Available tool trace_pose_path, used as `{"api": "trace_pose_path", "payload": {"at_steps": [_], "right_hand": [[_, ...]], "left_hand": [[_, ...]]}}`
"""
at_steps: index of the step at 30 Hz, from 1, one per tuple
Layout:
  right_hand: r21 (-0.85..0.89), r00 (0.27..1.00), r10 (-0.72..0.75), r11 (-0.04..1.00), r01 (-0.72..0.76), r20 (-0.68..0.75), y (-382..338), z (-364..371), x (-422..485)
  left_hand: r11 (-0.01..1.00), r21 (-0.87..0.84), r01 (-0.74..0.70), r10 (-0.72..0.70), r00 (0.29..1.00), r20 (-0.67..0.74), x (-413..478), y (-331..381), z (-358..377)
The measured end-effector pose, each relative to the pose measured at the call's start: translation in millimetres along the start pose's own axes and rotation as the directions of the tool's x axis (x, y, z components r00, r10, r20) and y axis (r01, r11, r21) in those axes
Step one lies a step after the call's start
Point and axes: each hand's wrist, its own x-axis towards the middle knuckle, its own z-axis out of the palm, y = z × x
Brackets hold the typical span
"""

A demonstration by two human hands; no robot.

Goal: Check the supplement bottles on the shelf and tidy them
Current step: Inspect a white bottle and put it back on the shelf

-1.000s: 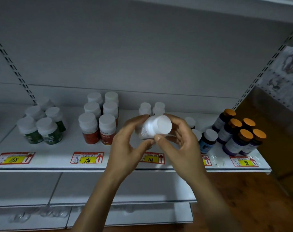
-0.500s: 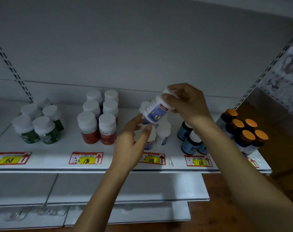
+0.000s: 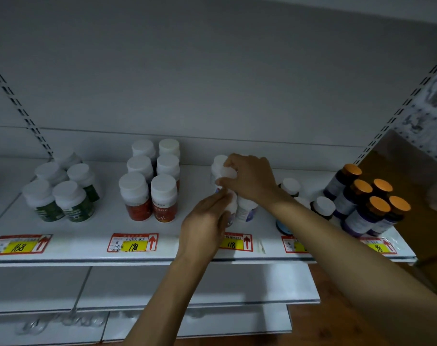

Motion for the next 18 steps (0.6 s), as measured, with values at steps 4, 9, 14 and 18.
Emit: {"api": "trace_pose_path", "payload": {"at_steps": [4,9,14,18], "right_hand": [[-0.088,1.000,0.001,0.996,0.001,0.031,-2.7,1.5,9.6],[-0.046,0.993,0.057,0.997,-0.062,-0.100,12.2,-3.6,2.3],[-0.074,0.983,0.181,0.981,-0.180,0.010,23.4,-0.5,-5.4],[0.074,0.979,0.202,0.977,-0.200,-0.029,20.3,0.1,-9.8]], "left_hand": [[1.000,0.007,-0.015,0.015,1.000,0.015,3.5,-1.9,2.0],[1.000,-0.001,-0.024,0.024,1.000,-0.019,3.6,-1.6,2.9],[1.000,-0.003,-0.031,0.031,0.999,-0.038,5.0,-2.1,5.4],[1.000,-0.021,-0.010,0.009,0.999,-0.047,6.4,-1.8,5.5]]}}
